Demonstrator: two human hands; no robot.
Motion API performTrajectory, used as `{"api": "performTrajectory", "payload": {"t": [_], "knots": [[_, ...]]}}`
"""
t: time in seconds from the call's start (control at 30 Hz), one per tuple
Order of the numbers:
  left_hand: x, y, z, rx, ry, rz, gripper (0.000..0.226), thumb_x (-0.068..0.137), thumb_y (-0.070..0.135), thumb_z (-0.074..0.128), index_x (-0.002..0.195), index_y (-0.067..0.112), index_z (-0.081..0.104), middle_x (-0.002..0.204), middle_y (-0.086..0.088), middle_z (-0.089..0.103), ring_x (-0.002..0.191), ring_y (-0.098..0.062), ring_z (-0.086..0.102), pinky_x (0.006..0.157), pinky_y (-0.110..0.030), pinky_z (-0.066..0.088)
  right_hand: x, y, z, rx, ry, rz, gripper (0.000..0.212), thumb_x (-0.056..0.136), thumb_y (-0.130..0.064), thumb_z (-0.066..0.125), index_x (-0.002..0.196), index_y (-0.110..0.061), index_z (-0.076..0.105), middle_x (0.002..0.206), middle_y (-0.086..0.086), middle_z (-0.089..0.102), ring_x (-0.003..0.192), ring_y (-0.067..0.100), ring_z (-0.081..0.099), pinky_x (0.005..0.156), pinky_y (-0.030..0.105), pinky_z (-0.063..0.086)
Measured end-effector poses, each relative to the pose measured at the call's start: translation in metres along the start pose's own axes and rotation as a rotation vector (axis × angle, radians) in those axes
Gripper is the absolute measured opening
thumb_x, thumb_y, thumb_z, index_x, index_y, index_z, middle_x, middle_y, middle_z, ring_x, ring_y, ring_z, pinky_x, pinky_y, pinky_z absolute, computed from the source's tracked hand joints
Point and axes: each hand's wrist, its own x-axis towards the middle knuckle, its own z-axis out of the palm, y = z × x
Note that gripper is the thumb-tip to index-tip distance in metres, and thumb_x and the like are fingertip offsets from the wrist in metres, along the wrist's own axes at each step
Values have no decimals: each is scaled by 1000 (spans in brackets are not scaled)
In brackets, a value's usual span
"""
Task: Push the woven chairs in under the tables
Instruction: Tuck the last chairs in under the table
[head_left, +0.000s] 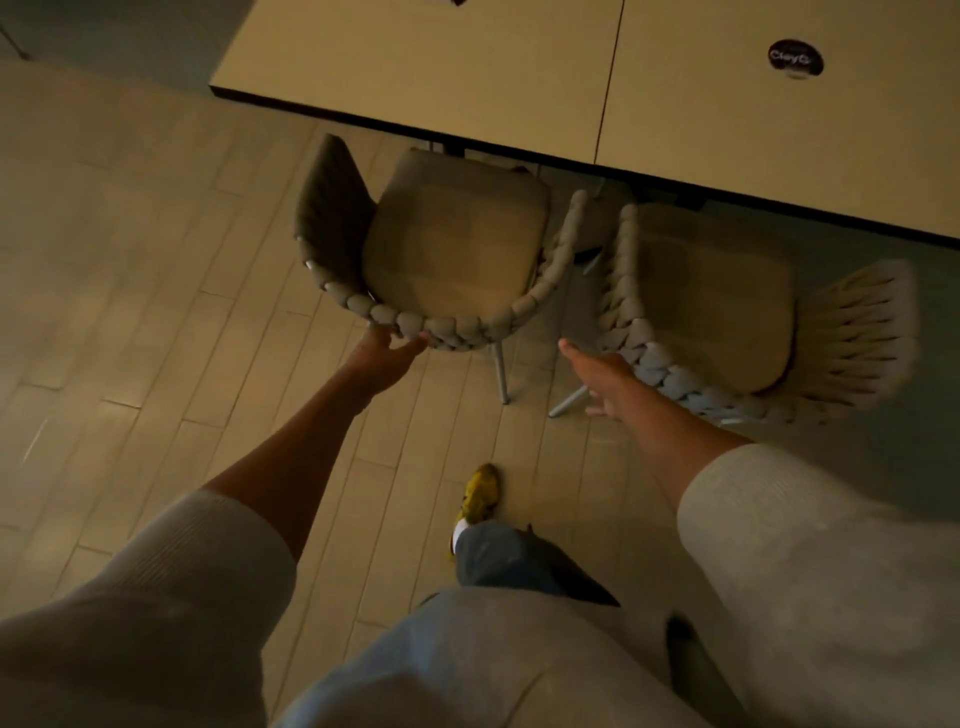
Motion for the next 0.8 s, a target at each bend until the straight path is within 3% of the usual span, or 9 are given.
{"api": "performTrajectory", "payload": {"t": [0.07, 0.2, 0.4, 0.53, 0.6, 0.7, 0.8], "knots": [[26, -1, -21, -31, 5, -65, 83, 94, 53, 65, 158, 14, 28, 159, -10, 39, 142, -30, 42, 95, -33, 37, 11, -21, 17, 36, 5, 40, 105, 80, -70, 72, 160, -18, 27, 161, 8, 36, 138, 37, 47, 86, 47, 56], [64, 0, -62, -91, 63, -88, 77, 94, 48, 68, 153, 12, 35, 148, -9, 49, 121, -22, 52, 90, -33, 40, 22, -46, 50, 42, 16, 42, 96, 83, -66, 72, 156, -15, 34, 157, 10, 41, 136, 35, 48, 98, 53, 56], [134, 15, -132, -74, 84, -104, 71, 95, 43, 69, 149, 7, 39, 140, -13, 56, 111, -21, 51, 88, -34, 41, 36, -86, 93, 117, 21, 107, 98, 81, -66, 74, 155, -15, 35, 156, 10, 42, 135, 34, 49, 94, 49, 56], [201, 25, -169, -43, 24, -59, 49, 97, 27, 69, 137, 8, 48, 101, 4, 57, 107, -21, 57, 81, -32, 47, 54, -110, 117, 152, 64, 148, 93, 84, -61, 74, 153, -12, 35, 153, 11, 44, 132, 35, 50, 92, 47, 56], [236, 27, -182, -9, -9, -44, 55, 89, 40, 76, 129, 12, 51, 108, -2, 64, 112, -28, 63, 88, -38, 55, 66, -119, 125, 130, 103, 172, 96, 78, -61, 76, 152, -15, 36, 152, 9, 47, 129, 33, 54, 88, 45, 57], [297, -1, -191, 135, -16, -33, 79, 78, 56, 76, 138, 15, 46, 122, -8, 63, 109, -30, 66, 90, -50, 60, 100, -126, 126, 114, 152, 196, 107, 59, -64, 79, 149, -20, 40, 147, 6, 53, 122, 31, 58, 75, 43, 59], [323, -19, -190, 259, 11, -45, 95, 75, 57, 77, 148, 18, 31, 139, -8, 44, 125, -30, 50, 99, -52, 53, 131, -125, 125, 112, 216, 221, 118, 58, -60, 79, 157, -19, 29, 153, 8, 47, 128, 34, 55, 93, 51, 57]]}}
